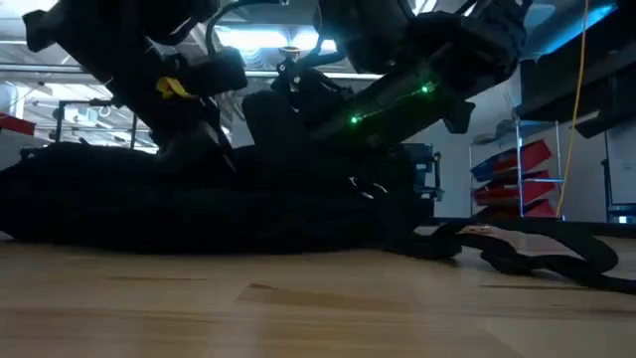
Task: Unpack backpack
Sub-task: Adjust the black bag
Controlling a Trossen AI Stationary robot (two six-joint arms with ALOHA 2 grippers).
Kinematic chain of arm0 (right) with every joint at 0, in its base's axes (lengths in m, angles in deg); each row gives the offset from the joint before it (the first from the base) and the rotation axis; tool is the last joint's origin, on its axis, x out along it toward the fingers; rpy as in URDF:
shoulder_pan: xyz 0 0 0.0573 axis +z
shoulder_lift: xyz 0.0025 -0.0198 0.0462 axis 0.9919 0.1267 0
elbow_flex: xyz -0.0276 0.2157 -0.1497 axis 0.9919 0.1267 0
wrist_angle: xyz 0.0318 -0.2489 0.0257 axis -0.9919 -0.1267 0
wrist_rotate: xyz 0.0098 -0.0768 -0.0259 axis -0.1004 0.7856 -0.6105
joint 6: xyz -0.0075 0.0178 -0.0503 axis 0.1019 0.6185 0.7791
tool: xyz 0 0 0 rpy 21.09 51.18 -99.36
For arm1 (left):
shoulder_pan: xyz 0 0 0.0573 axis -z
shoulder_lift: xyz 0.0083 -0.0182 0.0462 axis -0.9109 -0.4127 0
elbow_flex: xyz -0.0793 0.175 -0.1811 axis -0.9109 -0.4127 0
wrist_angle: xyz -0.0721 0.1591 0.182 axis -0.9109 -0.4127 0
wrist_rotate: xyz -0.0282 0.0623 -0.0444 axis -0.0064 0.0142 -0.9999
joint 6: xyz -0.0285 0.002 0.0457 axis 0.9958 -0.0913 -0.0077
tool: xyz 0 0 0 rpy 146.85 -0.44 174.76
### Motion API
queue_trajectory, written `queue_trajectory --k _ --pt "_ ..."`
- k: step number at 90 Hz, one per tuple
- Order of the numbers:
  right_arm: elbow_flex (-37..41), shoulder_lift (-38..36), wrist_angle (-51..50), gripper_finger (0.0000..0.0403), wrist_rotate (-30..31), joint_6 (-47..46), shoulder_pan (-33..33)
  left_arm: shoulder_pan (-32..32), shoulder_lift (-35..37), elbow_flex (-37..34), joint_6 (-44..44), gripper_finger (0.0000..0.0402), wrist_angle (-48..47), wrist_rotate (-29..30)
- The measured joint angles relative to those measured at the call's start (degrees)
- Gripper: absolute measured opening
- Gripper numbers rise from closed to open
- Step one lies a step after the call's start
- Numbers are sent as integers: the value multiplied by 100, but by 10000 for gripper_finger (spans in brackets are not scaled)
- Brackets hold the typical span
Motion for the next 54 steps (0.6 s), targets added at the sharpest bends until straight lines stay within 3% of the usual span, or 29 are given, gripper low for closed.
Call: queue_trajectory --k 25,39,54 --pt "-2 2 2 0 -2 2 0 11 -41 9 -97 280 -546 74" --pt "-2 4 4 0 0 -2 -5 11 36 4 367 280 -1291 144" --pt "-2 4 3 0 0 -2 -4 148 127 -16 596 280 -1551 629"
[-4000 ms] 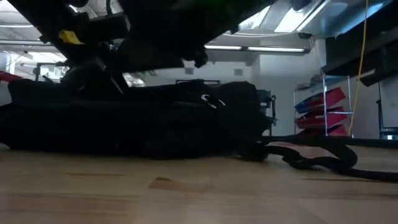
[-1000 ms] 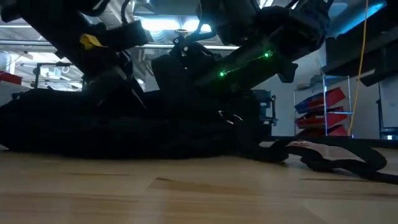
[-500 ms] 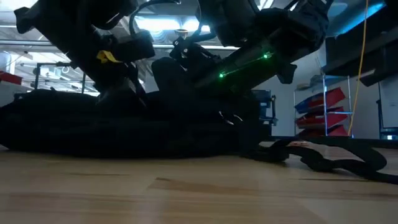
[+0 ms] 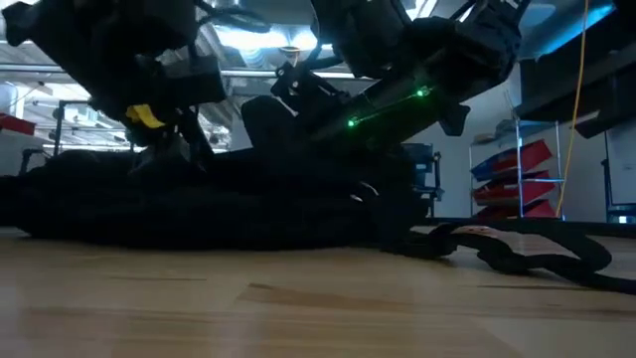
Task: Unpack backpack
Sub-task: Adjust the black bag
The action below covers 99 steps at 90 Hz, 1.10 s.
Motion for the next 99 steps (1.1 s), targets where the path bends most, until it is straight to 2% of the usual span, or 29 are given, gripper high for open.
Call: queue_trajectory --k 20,39,63,70,87,99 --pt "2 0 -9 0 -2 -4 0 42 15 3 23 280 -77 493" --pt "4 0 -5 0 -4 -4 4 -53 15 -3 179 280 358 1621" --pt "4 0 -7 0 -29 -18 9 57 50 -3 495 280 596 2424" --pt "4 0 1 0 133 -183 35 197 123 33 594 280 601 2645" --pt "4 -8 13 2 310 -378 124 501 489 213 271 280 598 2816" --pt "0 -69 -158 25 433 -390 247 604 814 314 90 280 612 2634"
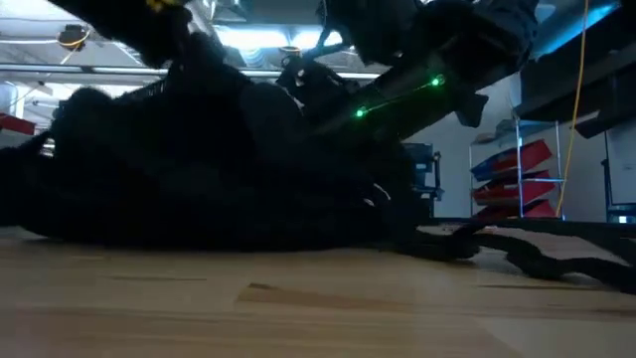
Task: Unpack backpack
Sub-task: Adjust the black bag
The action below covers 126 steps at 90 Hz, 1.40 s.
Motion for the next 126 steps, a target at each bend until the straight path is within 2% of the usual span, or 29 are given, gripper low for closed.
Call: queue_trajectory --k 15,23,33,43,51,59,71,75,79,92,100,107,113,126 --pt "26 -319 16 79 17 81 178 -11 91 6 449 280 -6 -424" --pt "15 -673 -65 111 -195 110 341 -7 91 6 740 280 0 -687" --pt "-1 -1056 -641 147 -490 123 584 48 91 9 871 280 3 -826" --pt "17 -1423 -1339 181 -517 134 879 107 91 9 922 280 43 -867" --pt "-1 -1898 -2055 206 -161 88 1114 155 91 11 901 280 132 -875" --pt "-6 -2336 -3191 223 817 -326 1359 195 91 15 868 280 235 -886" --pt "-2 -2864 -5039 229 3012 -1815 1695 227 91 15 937 280 351 -886" --pt "-10 -2941 -5727 227 3489 -2509 1771 227 91 15 1024 280 356 -886" --pt "-10 -2952 -6468 226 3708 -3269 1830 227 91 18 1123 280 358 -886" --pt "44 -2950 -8739 223 3538 -5892 1784 227 91 289 1262 280 368 -951" --pt "320 -2912 -9680 223 3362 -7400 1764 227 91 574 954 280 348 -1092" --pt "606 -2937 -10086 222 3310 -8607 1726 238 91 874 557 280 335 -1133" --pt "887 -2960 -10226 222 3044 -9148 1625 238 91 1103 164 280 330 -1123" --pt "1414 -3100 -9988 222 2532 -9334 1187 181 91 1311 -224 280 327 -1056"
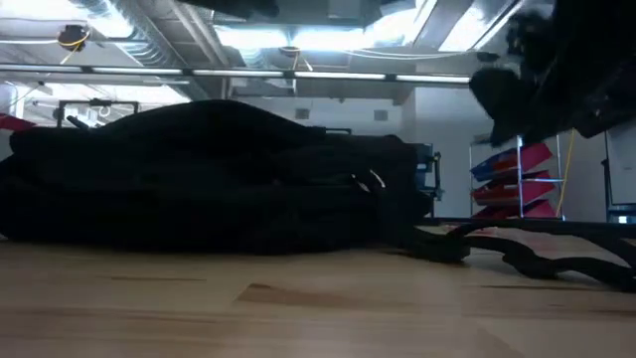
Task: Unpack backpack
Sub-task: Adjust the black bag
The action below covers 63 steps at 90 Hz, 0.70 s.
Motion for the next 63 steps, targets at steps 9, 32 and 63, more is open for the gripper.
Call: queue_trajectory --k 9,32,63 --pt "188 -76 417 222 -363 492 -287 -44 0 0 -111 280 -61 -369" --pt "249 -141 1641 222 -617 2672 -1069 -122 -491 -4 -1219 280 -417 -2135" --pt "249 -141 2931 222 -878 4340 -1517 -125 -1505 -13 -324 280 -2181 -670"
